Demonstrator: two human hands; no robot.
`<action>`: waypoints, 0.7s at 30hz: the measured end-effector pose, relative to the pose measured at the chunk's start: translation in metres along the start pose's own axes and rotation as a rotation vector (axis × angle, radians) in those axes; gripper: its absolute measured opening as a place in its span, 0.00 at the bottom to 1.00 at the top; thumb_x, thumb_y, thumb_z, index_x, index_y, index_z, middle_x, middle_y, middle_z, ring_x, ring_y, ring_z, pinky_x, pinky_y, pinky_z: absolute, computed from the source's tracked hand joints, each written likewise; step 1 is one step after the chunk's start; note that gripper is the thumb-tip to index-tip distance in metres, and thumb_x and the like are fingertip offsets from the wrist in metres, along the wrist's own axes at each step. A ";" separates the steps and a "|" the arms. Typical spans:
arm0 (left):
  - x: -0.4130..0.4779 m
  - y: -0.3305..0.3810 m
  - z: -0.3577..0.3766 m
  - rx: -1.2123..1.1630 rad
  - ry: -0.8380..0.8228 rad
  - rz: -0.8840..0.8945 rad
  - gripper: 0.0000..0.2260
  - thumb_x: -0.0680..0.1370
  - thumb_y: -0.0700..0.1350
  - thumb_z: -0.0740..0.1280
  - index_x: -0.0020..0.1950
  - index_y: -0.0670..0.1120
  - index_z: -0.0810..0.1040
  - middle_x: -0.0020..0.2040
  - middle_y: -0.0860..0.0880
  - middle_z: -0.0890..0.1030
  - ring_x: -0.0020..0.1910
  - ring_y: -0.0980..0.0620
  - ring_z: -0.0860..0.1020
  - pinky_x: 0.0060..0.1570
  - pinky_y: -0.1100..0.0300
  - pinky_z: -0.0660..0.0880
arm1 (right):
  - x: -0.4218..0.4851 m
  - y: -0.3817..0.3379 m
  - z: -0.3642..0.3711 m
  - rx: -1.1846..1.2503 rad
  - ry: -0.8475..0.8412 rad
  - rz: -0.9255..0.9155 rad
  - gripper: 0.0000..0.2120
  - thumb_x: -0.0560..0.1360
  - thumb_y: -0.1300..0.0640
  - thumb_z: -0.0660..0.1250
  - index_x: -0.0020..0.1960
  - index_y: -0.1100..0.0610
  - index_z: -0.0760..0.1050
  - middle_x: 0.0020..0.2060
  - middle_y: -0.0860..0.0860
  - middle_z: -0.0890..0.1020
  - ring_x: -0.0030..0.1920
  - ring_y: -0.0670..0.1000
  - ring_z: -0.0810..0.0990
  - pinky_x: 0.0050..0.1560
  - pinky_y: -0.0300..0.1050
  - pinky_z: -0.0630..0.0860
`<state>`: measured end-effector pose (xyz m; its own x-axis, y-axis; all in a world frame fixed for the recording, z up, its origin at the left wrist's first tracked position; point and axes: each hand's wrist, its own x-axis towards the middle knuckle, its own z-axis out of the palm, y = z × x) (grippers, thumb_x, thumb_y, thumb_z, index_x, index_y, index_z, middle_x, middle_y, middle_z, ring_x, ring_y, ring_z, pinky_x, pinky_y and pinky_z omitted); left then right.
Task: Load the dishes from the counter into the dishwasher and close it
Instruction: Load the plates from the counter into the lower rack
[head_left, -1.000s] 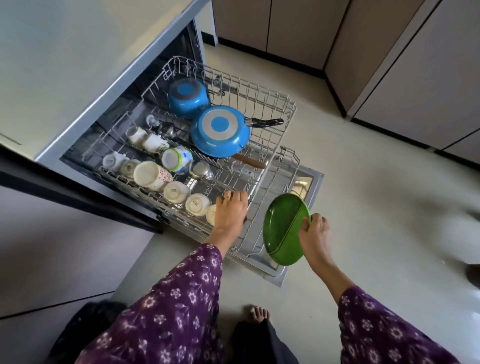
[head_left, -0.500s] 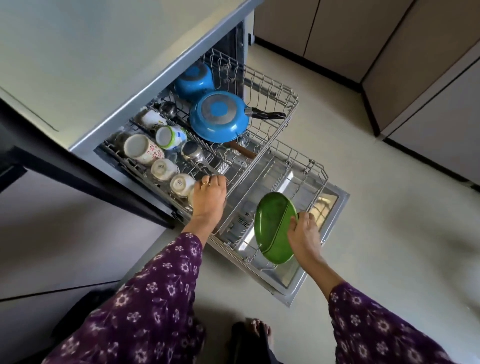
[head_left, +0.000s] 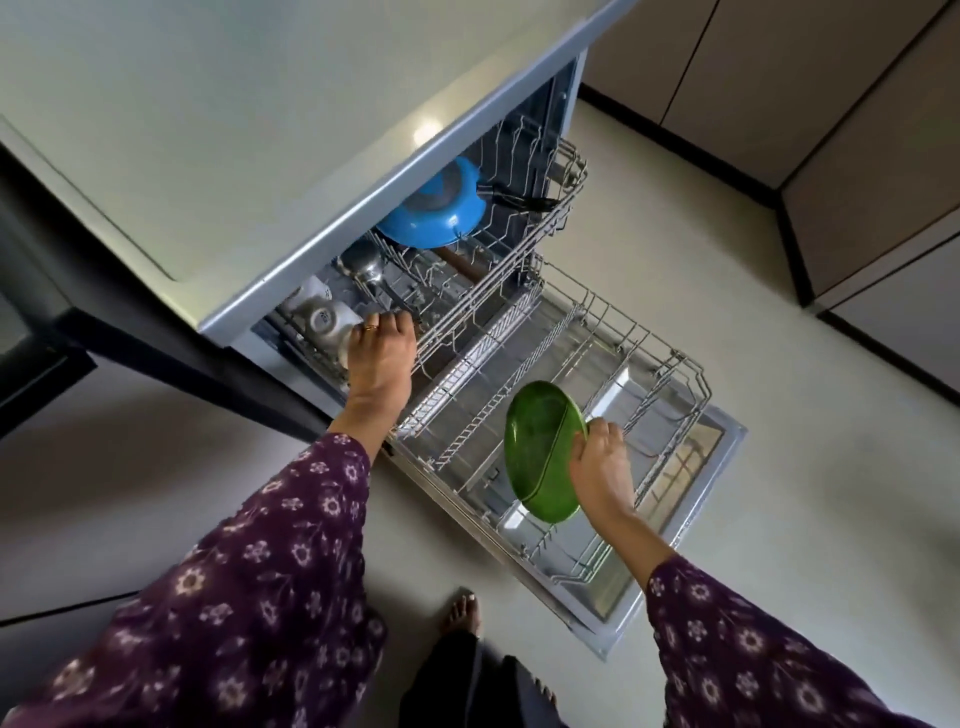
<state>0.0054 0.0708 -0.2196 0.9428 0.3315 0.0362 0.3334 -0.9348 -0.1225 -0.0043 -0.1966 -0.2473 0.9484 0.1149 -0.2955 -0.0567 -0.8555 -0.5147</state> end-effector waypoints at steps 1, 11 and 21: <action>0.005 -0.007 0.002 -0.004 0.003 -0.005 0.16 0.72 0.38 0.71 0.58 0.38 0.73 0.54 0.41 0.79 0.53 0.44 0.77 0.52 0.52 0.76 | 0.005 -0.005 0.006 -0.006 -0.004 -0.013 0.15 0.82 0.58 0.52 0.64 0.65 0.66 0.61 0.60 0.70 0.46 0.51 0.72 0.44 0.39 0.71; 0.042 -0.044 0.021 0.018 0.055 -0.089 0.16 0.70 0.37 0.72 0.55 0.39 0.74 0.51 0.41 0.80 0.51 0.44 0.78 0.49 0.51 0.78 | 0.046 -0.049 0.066 -0.119 -0.136 -0.119 0.13 0.80 0.60 0.57 0.62 0.64 0.68 0.58 0.59 0.71 0.52 0.58 0.77 0.52 0.51 0.79; 0.053 -0.061 0.035 0.011 0.169 -0.118 0.20 0.62 0.48 0.79 0.50 0.47 0.77 0.39 0.53 0.80 0.36 0.56 0.79 0.36 0.66 0.76 | 0.071 -0.084 0.129 -0.321 -0.287 -0.313 0.19 0.78 0.66 0.57 0.68 0.59 0.60 0.60 0.57 0.65 0.55 0.53 0.70 0.59 0.46 0.74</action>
<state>0.0348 0.1500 -0.2452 0.8851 0.4118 0.2171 0.4425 -0.8889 -0.1181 0.0276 -0.0515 -0.3292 0.7784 0.4845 -0.3992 0.3560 -0.8644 -0.3550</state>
